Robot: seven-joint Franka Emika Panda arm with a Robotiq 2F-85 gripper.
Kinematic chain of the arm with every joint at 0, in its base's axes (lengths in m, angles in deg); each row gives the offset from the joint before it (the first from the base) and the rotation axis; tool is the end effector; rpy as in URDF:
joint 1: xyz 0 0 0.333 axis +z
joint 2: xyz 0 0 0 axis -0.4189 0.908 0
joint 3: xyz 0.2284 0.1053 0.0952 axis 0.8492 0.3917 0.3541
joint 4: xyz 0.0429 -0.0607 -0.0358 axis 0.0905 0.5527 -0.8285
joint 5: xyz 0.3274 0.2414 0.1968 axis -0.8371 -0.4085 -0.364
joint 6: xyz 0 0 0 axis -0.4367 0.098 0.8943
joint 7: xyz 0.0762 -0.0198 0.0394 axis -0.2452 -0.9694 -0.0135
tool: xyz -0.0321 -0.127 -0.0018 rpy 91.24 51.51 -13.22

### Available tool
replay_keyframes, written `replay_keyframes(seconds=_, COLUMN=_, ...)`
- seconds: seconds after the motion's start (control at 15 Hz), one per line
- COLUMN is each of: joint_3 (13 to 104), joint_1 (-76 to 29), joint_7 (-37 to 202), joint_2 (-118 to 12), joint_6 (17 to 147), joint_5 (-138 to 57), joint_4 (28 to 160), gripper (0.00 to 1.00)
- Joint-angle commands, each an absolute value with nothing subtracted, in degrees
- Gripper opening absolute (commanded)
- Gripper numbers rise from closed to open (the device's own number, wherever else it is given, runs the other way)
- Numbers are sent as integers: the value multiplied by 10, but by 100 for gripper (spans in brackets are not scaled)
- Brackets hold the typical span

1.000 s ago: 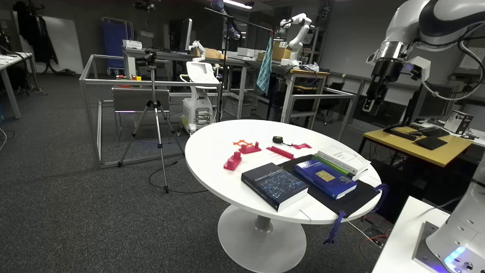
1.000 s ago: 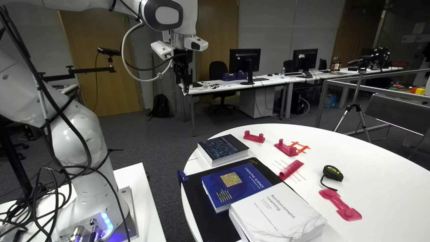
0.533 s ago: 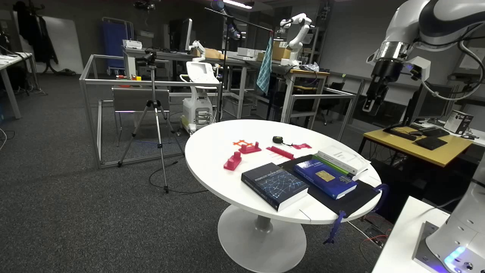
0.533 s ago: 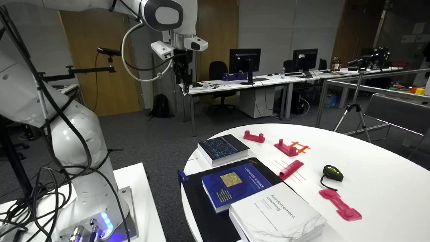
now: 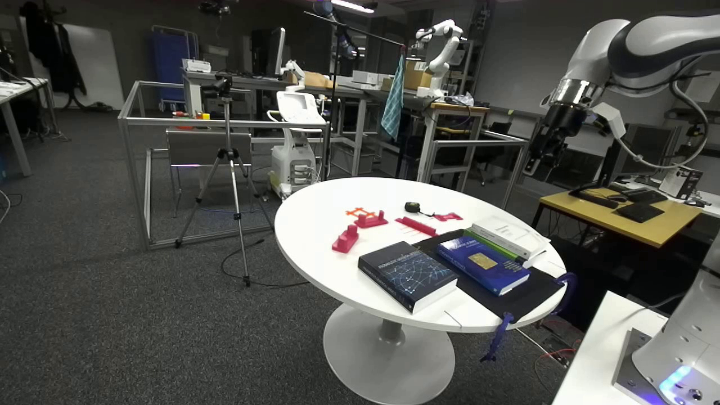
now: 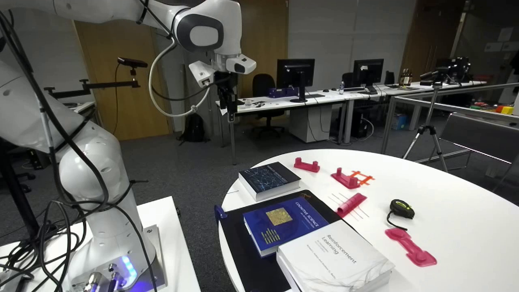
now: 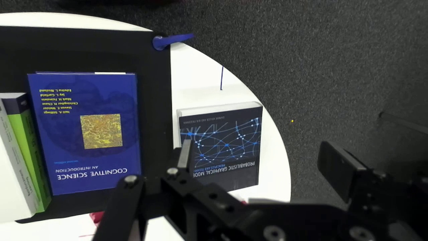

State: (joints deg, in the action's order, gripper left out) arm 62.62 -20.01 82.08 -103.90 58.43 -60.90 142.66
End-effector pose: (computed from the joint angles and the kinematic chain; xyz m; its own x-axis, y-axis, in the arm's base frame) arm 0.4593 0.0674 0.4325 0.9952 -0.0883 0.0414 -0.0727 -0.9547 -0.2886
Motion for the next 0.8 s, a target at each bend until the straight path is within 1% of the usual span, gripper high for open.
replay_keyframes(seconds=0.0, joint_3=616, joint_1=-215, joint_7=810, joint_2=-1001, joint_6=668, joint_5=-637, joint_4=1442, gripper=100)
replay_keyframes(seconds=0.2, joint_3=613, joint_1=-221, joint_7=820, joint_2=-956, joint_6=726, joint_5=-639, joint_4=1441, gripper=100)
replay_keyframes(seconds=0.33, joint_3=617, joint_1=-235, joint_7=842, joint_2=-932, joint_6=733, joint_5=-613, joint_4=1438, gripper=100)
replay_keyframes(seconds=0.53, joint_3=615, joint_1=-262, joint_7=873, joint_2=-917, joint_6=678, joint_5=-553, joint_4=1428, gripper=100)
replay_keyframes(seconds=0.73, joint_3=599, joint_1=-264, joint_7=857, joint_2=-916, joint_6=624, joint_5=-563, joint_4=1409, gripper=100)
